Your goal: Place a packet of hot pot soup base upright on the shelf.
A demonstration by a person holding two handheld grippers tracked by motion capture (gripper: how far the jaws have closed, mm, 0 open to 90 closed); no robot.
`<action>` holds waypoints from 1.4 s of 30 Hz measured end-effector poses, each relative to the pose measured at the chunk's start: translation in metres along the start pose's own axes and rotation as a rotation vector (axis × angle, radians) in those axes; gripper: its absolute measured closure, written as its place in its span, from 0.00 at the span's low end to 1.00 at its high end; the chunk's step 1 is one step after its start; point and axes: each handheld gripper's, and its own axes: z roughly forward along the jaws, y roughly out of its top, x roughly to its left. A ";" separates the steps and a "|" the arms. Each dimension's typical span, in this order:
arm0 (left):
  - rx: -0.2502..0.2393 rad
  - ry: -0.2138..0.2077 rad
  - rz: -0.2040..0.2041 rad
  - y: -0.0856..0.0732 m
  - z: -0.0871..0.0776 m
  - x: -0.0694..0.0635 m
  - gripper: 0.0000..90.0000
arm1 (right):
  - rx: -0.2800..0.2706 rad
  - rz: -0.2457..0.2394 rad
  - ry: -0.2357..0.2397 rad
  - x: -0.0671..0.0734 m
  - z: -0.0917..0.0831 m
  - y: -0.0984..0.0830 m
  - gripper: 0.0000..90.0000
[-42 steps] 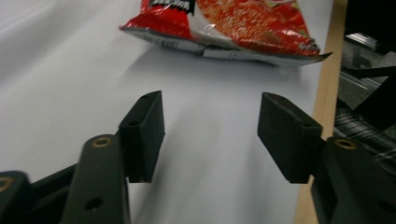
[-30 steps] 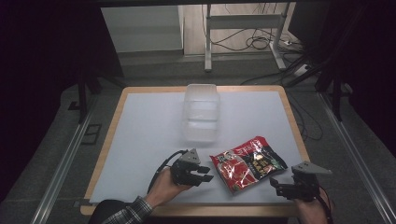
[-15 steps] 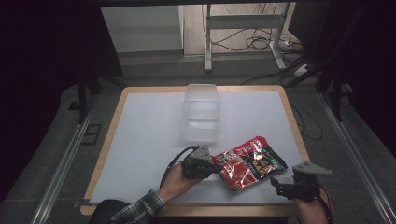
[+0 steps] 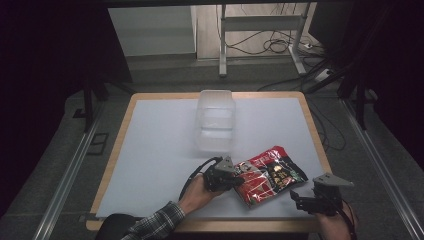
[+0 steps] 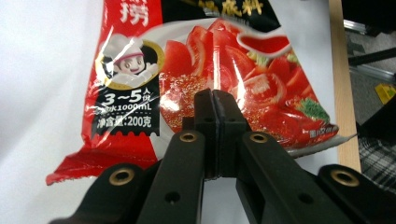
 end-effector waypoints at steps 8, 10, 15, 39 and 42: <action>-0.002 0.030 0.048 -0.006 0.002 -0.004 1.00 | 0.001 0.002 -0.004 -0.001 -0.001 0.000 0.06; 0.003 0.030 0.051 -0.007 0.001 -0.004 1.00 | 0.000 0.005 -0.004 -0.001 -0.002 -0.001 0.06; 0.001 0.043 0.051 -0.012 0.001 -0.006 1.00 | 0.004 0.005 -0.008 -0.002 -0.003 -0.001 0.06; 0.043 0.041 0.096 -0.024 -0.005 -0.008 1.00 | -0.082 -0.040 0.102 0.014 -0.013 0.009 0.02; 0.042 0.041 0.105 -0.023 -0.005 -0.007 1.00 | -0.115 -0.049 0.128 0.018 -0.016 0.013 0.01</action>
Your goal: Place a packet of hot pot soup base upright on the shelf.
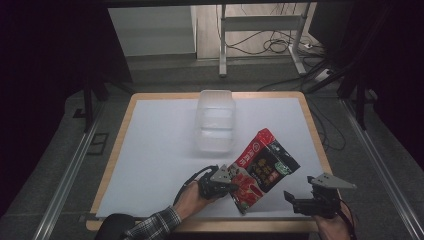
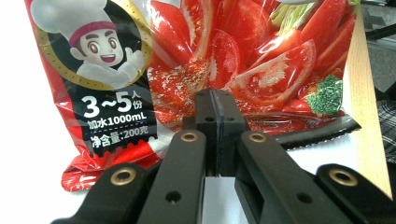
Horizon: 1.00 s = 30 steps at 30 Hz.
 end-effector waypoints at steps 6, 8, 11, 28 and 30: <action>-0.002 -0.002 0.001 0.000 0.000 0.000 1.00 | -0.033 -0.008 0.042 0.008 -0.002 0.010 0.01; -0.002 -0.002 0.001 0.000 0.000 0.000 1.00 | -0.054 0.000 0.062 0.010 -0.003 0.013 0.01; -0.006 -0.003 -0.005 0.000 0.001 0.000 1.00 | -0.075 0.012 0.094 0.012 -0.003 0.019 0.03; -0.012 -0.004 -0.018 0.000 0.001 0.000 1.00 | -0.036 0.043 0.173 0.032 0.019 0.058 0.04; -0.011 -0.006 -0.018 0.000 0.001 0.000 1.00 | -0.022 0.042 0.179 0.033 0.023 0.062 0.04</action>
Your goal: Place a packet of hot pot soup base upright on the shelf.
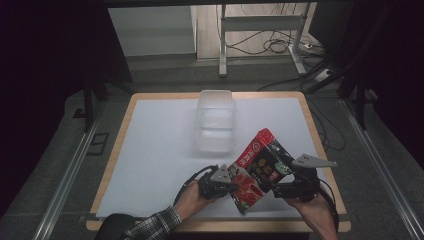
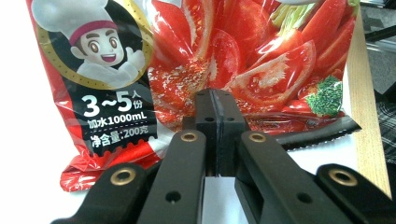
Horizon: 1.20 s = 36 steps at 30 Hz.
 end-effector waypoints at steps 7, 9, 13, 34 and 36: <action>0.002 -0.001 0.000 0.000 0.000 0.000 1.00 | 0.005 0.061 0.021 0.000 0.012 0.011 0.10; 0.002 0.000 0.002 0.000 0.000 0.000 1.00 | 0.004 0.069 -0.014 -0.001 0.013 0.013 0.30; 0.002 0.000 0.002 0.000 0.000 0.000 1.00 | -0.028 0.085 -0.025 -0.004 0.013 0.014 0.60; -0.044 -0.016 -0.066 0.001 -0.008 -0.013 0.40 | -0.092 0.084 -0.029 0.002 0.005 0.035 0.83; -0.057 -0.017 -0.086 0.001 -0.012 -0.011 0.36 | -0.090 0.077 -0.031 0.003 0.004 0.039 0.83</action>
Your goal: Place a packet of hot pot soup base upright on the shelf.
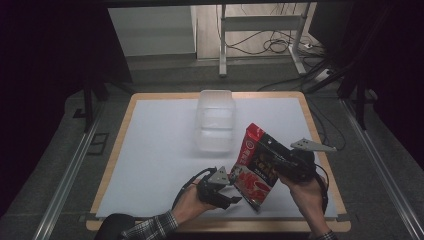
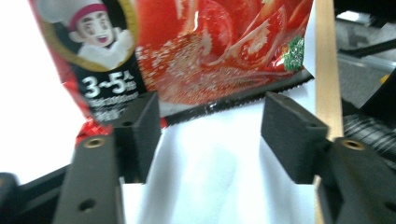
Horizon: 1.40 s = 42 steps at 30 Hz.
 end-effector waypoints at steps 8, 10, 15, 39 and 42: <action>-0.007 -0.003 -0.063 -0.001 -0.016 0.008 0.17 | -0.015 -0.029 -0.025 -0.003 -0.005 0.017 0.83; -0.013 0.007 -0.064 -0.002 -0.018 0.008 0.13 | -0.021 -0.029 -0.035 -0.005 -0.006 0.021 0.83; -0.024 0.017 -0.056 -0.005 -0.024 0.005 0.08 | -0.041 -0.023 -0.047 -0.011 -0.007 0.032 0.83; 0.026 0.065 0.000 -0.026 -0.046 0.001 0.03 | -0.082 -0.034 -0.086 -0.029 0.009 0.082 0.83; 0.030 0.063 -0.002 -0.027 -0.048 -0.001 0.03 | -0.089 -0.035 -0.090 -0.031 0.010 0.088 0.83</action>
